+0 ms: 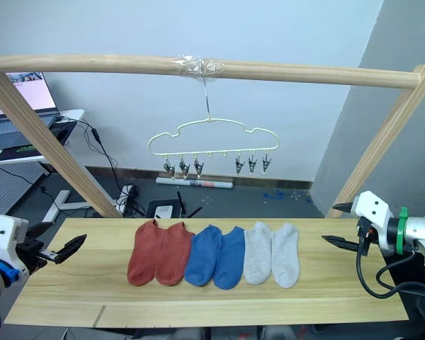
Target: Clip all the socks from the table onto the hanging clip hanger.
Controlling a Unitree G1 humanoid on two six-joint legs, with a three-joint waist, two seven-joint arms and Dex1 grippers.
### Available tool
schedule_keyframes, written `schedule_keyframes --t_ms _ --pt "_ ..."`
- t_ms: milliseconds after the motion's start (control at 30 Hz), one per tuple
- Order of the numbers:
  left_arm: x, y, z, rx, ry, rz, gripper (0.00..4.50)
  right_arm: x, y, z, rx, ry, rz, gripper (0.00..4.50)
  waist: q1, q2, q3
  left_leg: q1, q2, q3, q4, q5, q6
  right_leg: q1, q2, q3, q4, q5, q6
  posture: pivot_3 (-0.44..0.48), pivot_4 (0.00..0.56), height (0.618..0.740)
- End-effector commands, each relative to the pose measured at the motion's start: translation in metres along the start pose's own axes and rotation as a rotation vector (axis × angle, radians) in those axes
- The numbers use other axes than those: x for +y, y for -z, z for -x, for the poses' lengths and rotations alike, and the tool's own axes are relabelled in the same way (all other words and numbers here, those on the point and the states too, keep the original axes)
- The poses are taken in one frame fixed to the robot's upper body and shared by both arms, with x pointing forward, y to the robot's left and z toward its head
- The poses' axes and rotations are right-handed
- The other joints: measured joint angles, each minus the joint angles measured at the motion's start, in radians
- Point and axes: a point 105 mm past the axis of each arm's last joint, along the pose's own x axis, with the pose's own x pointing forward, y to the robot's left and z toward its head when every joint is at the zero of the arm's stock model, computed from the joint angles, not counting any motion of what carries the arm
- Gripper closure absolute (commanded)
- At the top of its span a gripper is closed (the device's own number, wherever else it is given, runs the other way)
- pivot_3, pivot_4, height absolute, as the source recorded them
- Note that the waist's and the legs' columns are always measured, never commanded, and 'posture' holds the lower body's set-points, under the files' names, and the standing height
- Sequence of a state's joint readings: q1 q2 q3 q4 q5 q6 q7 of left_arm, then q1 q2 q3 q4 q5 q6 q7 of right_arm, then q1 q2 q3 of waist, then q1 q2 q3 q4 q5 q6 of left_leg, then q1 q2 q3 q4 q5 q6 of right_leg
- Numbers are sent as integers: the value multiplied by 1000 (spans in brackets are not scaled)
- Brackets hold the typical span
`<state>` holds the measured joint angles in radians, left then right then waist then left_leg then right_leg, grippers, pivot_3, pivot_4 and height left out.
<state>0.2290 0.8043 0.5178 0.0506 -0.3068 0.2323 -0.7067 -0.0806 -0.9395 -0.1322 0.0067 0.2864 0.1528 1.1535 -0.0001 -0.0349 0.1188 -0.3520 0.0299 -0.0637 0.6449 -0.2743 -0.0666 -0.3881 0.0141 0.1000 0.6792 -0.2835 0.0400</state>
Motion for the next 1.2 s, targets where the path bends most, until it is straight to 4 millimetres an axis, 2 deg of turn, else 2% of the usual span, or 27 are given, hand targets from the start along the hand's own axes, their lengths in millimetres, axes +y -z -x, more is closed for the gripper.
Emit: schedule_keyframes --t_ms 33,133,267,433,700,1000,1200 --pt "15 -15 7 -52 -57 -23 54 -6 -8 1 -13 13 41 0 0 0 -1 0 0 0 0 0 0 0 0 0 0 0 0 129 37 735" --pt "13 -8 7 -16 -40 -12 54 -9 -11 0 -22 24 49 0 -1 0 -1 1 0 0 0 0 0 0 0 0 0 0 0 128 37 735" --pt "12 -16 9 -83 -19 17 54 -11 -14 -1 -36 37 50 0 0 0 -1 1 0 0 0 0 0 0 0 0 0 0 0 129 38 735" --pt "11 -9 8 -68 -18 18 54 -14 -17 -3 -61 63 38 0 0 0 -2 1 0 0 0 0 0 1 0 0 0 0 0 127 38 735" --pt "4 -10 5 -110 -5 28 54 -16 -22 -4 -87 63 16 0 0 0 -2 1 0 0 0 0 0 1 0 0 1 0 0 121 38 735" --pt "-12 -15 -6 -136 36 67 54 -12 -20 -6 -88 66 39 0 -1 0 -3 1 0 0 1 0 0 1 0 0 1 1 0 104 47 735" --pt "-30 -30 -17 -198 73 98 54 -7 -32 -10 -130 70 35 0 -2 0 -2 1 0 0 1 0 0 1 0 1 1 1 1 82 78 735"
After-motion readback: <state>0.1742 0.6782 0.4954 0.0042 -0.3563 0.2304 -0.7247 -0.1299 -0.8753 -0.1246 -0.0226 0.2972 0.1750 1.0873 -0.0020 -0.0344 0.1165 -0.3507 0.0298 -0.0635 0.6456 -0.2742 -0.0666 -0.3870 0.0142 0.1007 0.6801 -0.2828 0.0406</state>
